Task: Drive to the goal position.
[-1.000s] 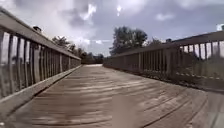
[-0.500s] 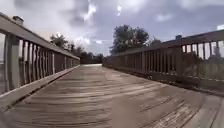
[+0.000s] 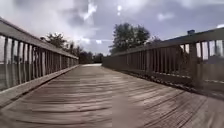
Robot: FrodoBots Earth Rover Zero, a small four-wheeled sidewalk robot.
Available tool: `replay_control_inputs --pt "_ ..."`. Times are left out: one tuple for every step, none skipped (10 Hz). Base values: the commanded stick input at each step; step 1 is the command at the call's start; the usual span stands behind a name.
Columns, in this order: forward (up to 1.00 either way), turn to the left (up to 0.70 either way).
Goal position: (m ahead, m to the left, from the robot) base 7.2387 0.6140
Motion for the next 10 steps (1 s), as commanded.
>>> replay_control_inputs --pt "0.85 0.00" --pt "0.85 0.00" --pt "0.85 0.00" --pt "0.85 0.00" --pt "0.85 0.00" --pt "0.85 0.00" --pt "0.85 0.00" --pt "0.85 0.00" --pt "0.85 0.00" --pt "0.85 0.00"
